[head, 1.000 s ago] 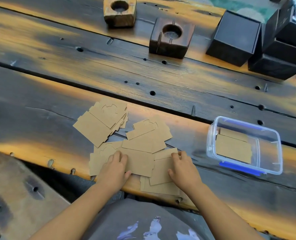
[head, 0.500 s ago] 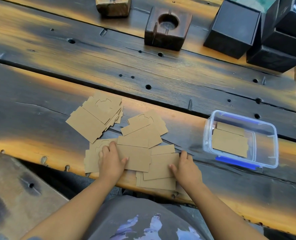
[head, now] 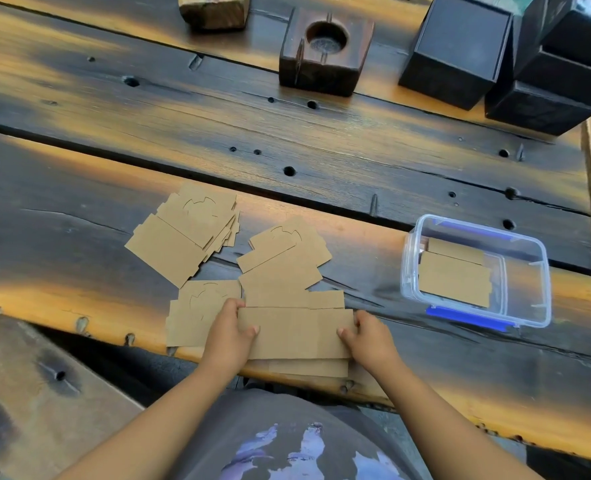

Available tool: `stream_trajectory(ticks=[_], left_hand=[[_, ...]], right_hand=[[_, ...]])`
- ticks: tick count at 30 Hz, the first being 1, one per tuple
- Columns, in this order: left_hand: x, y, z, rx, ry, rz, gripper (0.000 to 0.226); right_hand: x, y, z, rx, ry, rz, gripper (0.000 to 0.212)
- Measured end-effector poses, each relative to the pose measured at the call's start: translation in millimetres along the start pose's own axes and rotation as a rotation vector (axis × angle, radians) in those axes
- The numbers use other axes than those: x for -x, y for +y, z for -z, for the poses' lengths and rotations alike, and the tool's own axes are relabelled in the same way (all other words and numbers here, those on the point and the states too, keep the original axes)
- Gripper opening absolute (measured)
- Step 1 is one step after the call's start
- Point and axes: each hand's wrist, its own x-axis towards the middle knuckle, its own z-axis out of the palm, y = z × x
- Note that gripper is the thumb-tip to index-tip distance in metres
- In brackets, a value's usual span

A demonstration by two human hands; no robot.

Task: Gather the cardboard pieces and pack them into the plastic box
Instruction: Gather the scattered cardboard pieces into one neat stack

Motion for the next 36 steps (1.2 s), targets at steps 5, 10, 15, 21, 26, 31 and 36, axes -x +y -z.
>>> stream_trajectory(ticks=[5, 10, 15, 21, 26, 31, 36], left_hand=[[16, -3, -8, -0.025, -0.056, -0.02, 0.034], [28, -5, -17, -0.083, -0.139, -0.087, 0.038], [42, -8, -26, -0.135, -0.146, -0.094, 0.048], [55, -9, -34, -0.057, -0.139, -0.013, 0.057], [56, -5, -34, 0.069, -0.155, 0.084, 0.061], [56, 6, -40, 0.002, -0.14, 0.071, 0.073], [48, 15, -46, 0.059, -0.129, 0.12, 0.075]], right_hand=[[9, 9, -2, -0.151, -0.124, -0.072, 0.029], [18, 17, -6, 0.003, -0.126, 0.013, 0.014], [24, 21, -11, 0.05, -0.098, -0.002, 0.01], [28, 26, -13, 0.062, 0.033, 0.055, 0.02], [29, 20, -16, -0.065, 0.019, -0.021, 0.034], [31, 8, -25, -0.163, 0.018, -0.094, 0.039], [30, 0, -30, -0.181, 0.001, -0.137, 0.051]])
